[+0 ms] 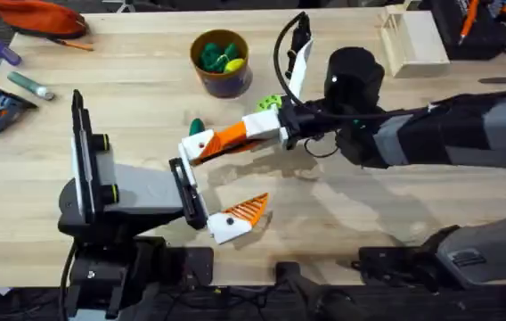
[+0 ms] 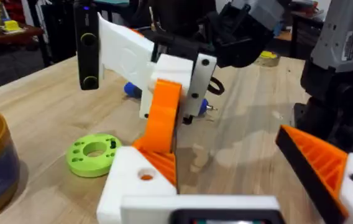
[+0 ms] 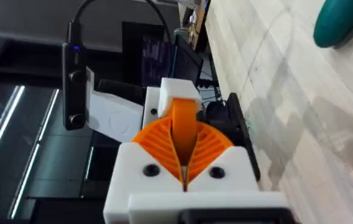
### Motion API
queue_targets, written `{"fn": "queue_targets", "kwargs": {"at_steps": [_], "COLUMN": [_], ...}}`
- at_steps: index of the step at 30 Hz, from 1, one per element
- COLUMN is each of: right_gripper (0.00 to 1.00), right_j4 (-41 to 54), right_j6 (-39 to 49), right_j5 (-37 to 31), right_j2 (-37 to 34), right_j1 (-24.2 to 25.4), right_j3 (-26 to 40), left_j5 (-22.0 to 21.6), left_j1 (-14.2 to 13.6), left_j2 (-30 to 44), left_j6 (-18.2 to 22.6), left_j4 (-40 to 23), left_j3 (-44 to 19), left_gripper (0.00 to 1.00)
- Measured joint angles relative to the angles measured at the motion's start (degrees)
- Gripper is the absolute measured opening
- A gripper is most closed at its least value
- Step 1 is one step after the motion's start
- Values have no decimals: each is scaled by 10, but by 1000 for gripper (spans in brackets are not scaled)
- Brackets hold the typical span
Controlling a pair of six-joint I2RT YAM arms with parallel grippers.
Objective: Pick up the gripper from the table and insert it into the empty holder that is missing its gripper. Then pick up a screw, insert it into the mounting hole, and use the screwdriver to tighten it. Finally, clean up the table by picking up the vegetable and placing it into the bucket.
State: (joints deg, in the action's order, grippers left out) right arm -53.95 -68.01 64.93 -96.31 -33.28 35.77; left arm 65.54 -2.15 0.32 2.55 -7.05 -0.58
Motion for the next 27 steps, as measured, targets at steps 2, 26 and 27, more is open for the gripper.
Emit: {"fn": "queue_targets", "kwargs": {"at_steps": [2,26,27], "right_gripper": [9,482,507], "right_j4": [0,13,13], "right_j6": [0,-6,-6], "right_j5": [-2,-38,-39], "right_j2": [0,0,0], "right_j1": [-1,-7,-7], "right_j3": [0,-7,-8], "left_j5": [0,7,7], "left_j1": [1,0,0], "left_j2": [0,0,0], "left_j6": [0,7,9], "left_j4": [0,0,0], "left_j3": [0,0,0], "left_gripper": [986,985,985]}}
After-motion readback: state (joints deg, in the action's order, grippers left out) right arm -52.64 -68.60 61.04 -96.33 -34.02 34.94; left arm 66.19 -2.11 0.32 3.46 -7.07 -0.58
